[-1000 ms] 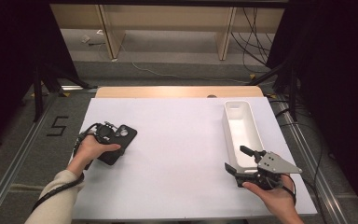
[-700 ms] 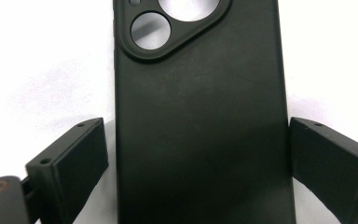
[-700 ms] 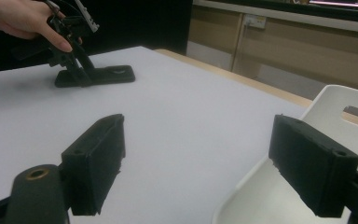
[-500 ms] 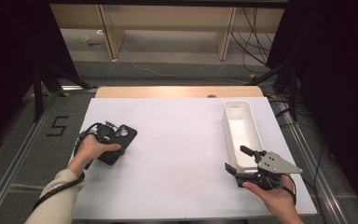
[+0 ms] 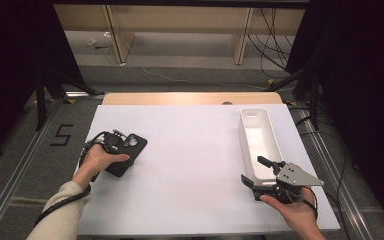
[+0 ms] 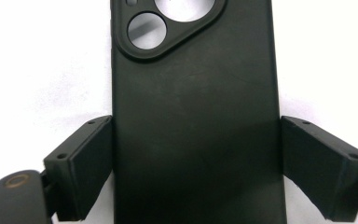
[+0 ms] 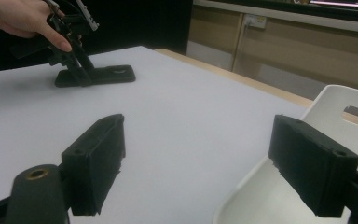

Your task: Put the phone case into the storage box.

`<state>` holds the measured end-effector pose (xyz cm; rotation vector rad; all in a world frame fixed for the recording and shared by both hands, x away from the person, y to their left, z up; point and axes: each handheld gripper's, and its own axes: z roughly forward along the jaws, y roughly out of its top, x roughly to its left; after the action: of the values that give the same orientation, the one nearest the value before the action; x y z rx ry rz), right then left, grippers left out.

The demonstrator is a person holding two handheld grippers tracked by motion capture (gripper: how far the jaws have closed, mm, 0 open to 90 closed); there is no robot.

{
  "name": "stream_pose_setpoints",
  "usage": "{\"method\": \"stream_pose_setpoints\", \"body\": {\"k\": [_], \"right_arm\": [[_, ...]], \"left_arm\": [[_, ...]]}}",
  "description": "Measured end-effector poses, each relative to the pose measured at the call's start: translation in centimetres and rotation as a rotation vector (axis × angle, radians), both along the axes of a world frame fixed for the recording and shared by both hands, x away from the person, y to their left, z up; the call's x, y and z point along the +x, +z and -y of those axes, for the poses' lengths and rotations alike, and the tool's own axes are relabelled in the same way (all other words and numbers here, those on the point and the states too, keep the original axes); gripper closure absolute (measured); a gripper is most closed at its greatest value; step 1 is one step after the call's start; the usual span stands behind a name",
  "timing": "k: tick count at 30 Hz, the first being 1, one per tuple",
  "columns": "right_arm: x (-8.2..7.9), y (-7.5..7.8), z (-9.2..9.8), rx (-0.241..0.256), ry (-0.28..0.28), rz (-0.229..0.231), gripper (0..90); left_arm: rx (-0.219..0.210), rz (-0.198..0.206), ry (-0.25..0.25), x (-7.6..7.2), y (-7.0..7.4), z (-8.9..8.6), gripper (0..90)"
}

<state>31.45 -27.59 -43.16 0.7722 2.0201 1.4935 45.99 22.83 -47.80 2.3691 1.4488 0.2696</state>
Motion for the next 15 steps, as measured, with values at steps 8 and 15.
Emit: {"method": "stream_pose_setpoints", "body": {"k": [8,15], "right_arm": [[0.00,-0.02,-0.05,-0.004,0.001,-0.002,19.7],[0.04,-0.06,-0.04,-0.005,0.001,-0.003,19.7]], "left_arm": [[-0.001,0.002,-0.003,-0.04,0.02,0.00,13.8],[-0.007,0.012,0.002,-0.17,0.00,-0.02,14.5]]}}
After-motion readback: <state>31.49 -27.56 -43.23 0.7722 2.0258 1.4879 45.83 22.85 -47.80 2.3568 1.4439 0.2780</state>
